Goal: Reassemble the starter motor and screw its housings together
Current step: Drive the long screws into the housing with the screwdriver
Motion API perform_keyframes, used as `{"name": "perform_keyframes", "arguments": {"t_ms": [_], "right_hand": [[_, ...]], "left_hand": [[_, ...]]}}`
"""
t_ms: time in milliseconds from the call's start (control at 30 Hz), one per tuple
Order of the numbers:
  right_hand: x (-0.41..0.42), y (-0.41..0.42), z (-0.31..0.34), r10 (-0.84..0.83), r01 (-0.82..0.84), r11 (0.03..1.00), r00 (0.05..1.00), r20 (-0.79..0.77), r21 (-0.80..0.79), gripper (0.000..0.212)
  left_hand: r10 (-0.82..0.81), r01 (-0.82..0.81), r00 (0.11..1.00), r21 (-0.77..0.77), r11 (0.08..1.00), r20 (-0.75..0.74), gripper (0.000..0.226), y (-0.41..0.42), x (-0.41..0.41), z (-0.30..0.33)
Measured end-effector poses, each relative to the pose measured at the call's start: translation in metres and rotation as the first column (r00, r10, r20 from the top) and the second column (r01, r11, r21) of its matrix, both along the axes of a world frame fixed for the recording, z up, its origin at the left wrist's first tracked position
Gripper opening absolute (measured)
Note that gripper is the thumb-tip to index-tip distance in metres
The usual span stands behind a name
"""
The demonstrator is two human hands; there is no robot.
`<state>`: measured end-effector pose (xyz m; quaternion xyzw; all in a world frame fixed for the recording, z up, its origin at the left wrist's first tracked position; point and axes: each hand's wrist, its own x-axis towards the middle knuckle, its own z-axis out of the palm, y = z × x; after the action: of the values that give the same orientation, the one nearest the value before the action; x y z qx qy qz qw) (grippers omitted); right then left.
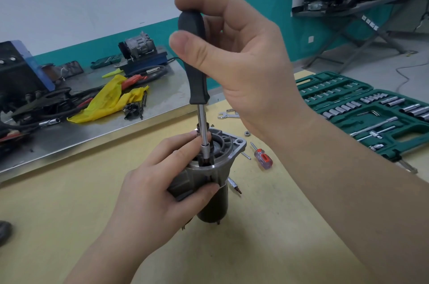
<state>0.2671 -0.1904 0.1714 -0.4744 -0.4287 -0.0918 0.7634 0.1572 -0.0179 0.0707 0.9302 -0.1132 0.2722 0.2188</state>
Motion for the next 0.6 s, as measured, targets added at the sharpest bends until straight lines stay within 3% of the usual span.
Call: {"name": "perform_keyframes", "arguments": {"t_ms": [133, 300, 467, 600], "right_hand": [[-0.0007, -0.0057, -0.0004, 0.216, -0.217, 0.976, 0.973, -0.084, 0.003, 0.025], [-0.0017, -0.0008, 0.0006, 0.013, -0.013, 0.999, 1.0, 0.004, -0.031, 0.03], [-0.0011, -0.0041, 0.0002, 0.173, -0.175, 0.984, 0.984, -0.051, -0.033, 0.031], [-0.001, -0.0004, 0.0004, 0.022, -0.022, 0.999, 1.0, 0.007, -0.03, 0.032]], "left_hand": [[-0.006, 0.006, 1.0, -0.009, 1.0, -0.003, 0.063, -0.0003, -0.0007, 0.0003], [-0.02, 0.02, 1.0, -0.016, 1.0, -0.004, 0.064, -0.0007, -0.0001, 0.0005], [-0.017, 0.017, 1.0, -0.02, 1.0, -0.001, 0.064, -0.0007, -0.0007, 0.0008], [-0.016, 0.016, 1.0, -0.023, 1.0, -0.001, 0.064, -0.0009, -0.0001, 0.001]]}}
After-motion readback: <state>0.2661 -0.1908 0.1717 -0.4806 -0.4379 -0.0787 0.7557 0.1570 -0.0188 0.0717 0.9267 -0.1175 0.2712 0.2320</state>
